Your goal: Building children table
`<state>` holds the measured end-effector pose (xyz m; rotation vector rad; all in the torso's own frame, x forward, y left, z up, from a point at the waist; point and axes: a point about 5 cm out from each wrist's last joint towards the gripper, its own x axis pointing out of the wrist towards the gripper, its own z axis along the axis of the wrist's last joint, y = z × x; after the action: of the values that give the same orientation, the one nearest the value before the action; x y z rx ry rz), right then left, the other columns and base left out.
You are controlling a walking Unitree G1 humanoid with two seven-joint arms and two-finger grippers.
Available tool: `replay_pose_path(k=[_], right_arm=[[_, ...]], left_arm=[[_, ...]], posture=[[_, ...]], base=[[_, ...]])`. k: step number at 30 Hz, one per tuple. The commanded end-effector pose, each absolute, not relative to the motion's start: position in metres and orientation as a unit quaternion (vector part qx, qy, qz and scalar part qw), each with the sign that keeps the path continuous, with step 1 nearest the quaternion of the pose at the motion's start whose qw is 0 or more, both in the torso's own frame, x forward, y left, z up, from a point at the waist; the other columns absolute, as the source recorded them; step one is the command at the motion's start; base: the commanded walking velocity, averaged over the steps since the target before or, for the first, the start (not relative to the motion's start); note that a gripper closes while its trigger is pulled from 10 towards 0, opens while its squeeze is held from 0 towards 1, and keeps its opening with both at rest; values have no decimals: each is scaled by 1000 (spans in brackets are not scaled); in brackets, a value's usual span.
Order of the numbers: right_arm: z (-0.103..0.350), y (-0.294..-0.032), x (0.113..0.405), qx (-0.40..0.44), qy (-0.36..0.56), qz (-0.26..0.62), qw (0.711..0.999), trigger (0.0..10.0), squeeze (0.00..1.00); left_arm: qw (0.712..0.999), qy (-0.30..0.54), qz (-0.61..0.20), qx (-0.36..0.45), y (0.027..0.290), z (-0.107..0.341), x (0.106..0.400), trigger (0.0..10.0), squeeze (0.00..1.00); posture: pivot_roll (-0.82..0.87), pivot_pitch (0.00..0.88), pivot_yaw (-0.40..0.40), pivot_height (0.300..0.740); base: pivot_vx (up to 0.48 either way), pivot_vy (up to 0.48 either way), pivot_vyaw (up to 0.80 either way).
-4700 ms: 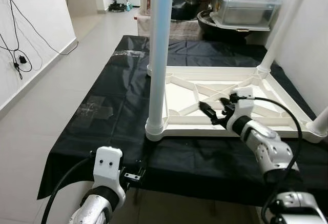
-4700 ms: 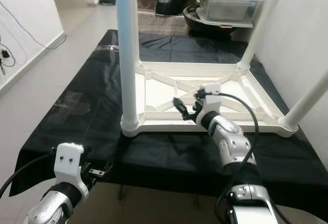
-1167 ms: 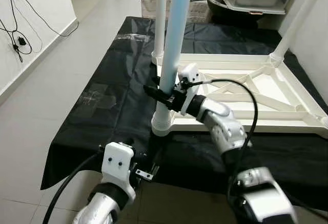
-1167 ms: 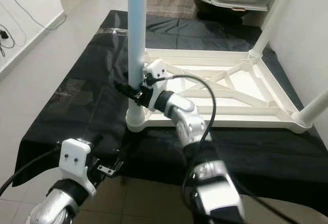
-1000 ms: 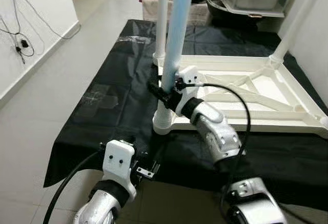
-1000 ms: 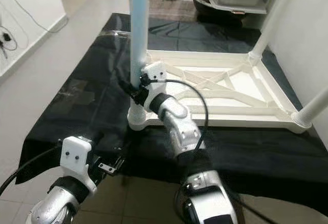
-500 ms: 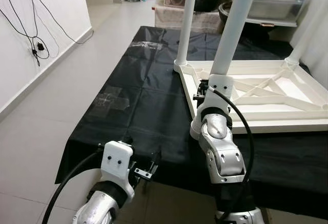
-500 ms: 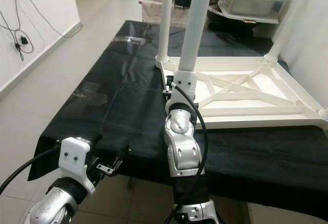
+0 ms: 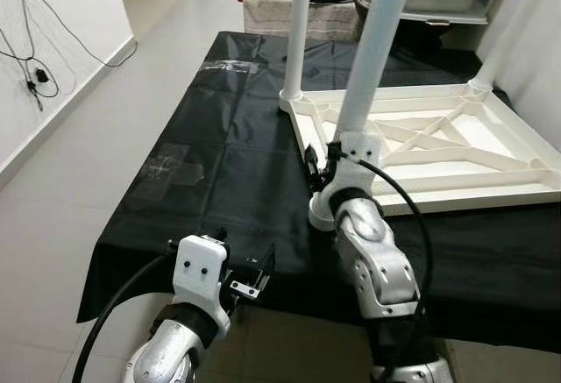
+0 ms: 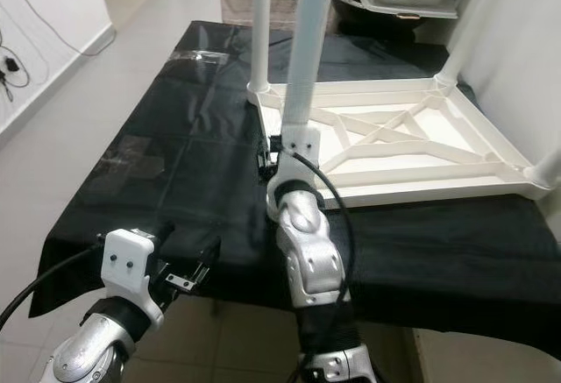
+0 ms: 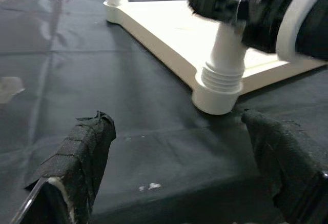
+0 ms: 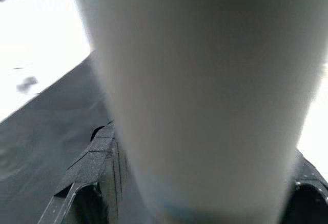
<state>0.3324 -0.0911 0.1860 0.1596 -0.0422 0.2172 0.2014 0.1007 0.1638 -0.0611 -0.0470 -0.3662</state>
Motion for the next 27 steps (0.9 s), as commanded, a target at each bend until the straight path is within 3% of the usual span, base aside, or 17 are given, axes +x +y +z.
replay_pose_path(k=[1,4,7,10,15,19,22,23,24,25,27], right_arm=[[176,-83,332,101,-3,204,974,10000,0],[172,-101,342,100,31,354,929,10000,0],[172,-102,345,93,35,390,916,10000,0],[182,-93,356,84,40,485,870,10000,0],[196,-80,361,83,33,570,817,10000,0],[198,-76,359,83,33,596,798,10000,0],[199,-61,354,67,32,666,742,10000,0],[199,-61,354,67,32,666,742,10000,0],[196,-57,353,59,35,678,732,0,0],[194,-55,353,54,37,683,727,0,0],[189,-50,355,37,26,664,746,0,0]], left_arm=[[983,-22,-182,-33,101,163,202,10000,0],[982,-27,-185,-32,101,164,203,10000,0],[982,-28,-186,-33,101,164,204,10000,0],[981,-27,-190,-31,99,163,204,10000,0],[981,-31,-187,-31,99,166,203,10000,0],[981,-32,-187,-31,100,166,203,10000,0],[978,-35,-201,-37,95,168,201,10000,0],[978,-35,-201,-37,95,168,201,10000,0],[978,-36,-204,-39,94,169,200,10000,0],[977,-36,-205,-39,94,169,200,10000,0],[977,-37,-205,-39,94,168,200,10000,0]], posture=[[126,113,-79,740],[125,107,-77,740],[122,106,-70,740],[145,103,-76,740],[163,100,-88,740],[165,100,-90,740],[172,92,-95,740],[172,92,-95,740],[173,88,-96,740],[172,87,-96,740],[171,81,-96,740]], base=[[0,0,0],[0,0,0],[0,0,0],[0,0,0],[0,0,0],[0,0,0],[0,0,0],[0,0,0],[0,0,0],[0,0,0],[0,0,0]])
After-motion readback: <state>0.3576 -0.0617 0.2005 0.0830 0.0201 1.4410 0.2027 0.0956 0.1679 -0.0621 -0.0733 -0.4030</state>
